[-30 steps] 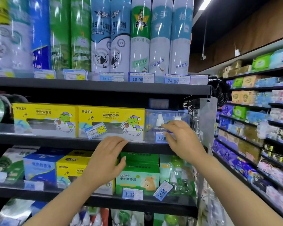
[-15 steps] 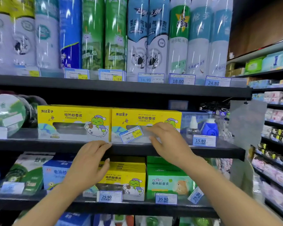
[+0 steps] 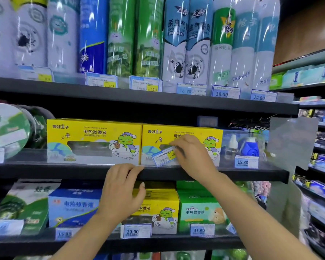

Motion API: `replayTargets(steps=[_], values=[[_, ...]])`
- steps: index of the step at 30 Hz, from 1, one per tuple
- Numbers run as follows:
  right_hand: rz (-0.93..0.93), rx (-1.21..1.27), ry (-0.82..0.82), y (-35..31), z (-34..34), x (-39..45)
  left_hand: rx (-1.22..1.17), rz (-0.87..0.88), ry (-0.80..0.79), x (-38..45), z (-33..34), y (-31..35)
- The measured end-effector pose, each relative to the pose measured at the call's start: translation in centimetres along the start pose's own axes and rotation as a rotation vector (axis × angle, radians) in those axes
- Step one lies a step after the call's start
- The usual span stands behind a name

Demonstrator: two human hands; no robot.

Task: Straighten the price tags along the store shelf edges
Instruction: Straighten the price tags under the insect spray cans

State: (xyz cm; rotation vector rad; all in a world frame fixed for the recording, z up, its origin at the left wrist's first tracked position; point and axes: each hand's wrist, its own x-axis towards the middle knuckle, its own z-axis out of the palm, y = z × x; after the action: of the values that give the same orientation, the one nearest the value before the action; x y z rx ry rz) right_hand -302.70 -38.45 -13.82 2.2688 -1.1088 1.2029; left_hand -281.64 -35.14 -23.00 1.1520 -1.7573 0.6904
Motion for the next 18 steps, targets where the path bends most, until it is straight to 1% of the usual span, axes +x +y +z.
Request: replayTargets(steps=[7, 18], values=[[0.022, 0.01, 0.039, 0.8, 0.5, -1.2, -0.028, 0.001, -0.005, -0.3, 0.1, -0.1], [0.005, -0.017, 0.032, 1.1, 1.1, -1.8, -0.027, -0.022, 0.012, -0.2, 0.3, 0.2]])
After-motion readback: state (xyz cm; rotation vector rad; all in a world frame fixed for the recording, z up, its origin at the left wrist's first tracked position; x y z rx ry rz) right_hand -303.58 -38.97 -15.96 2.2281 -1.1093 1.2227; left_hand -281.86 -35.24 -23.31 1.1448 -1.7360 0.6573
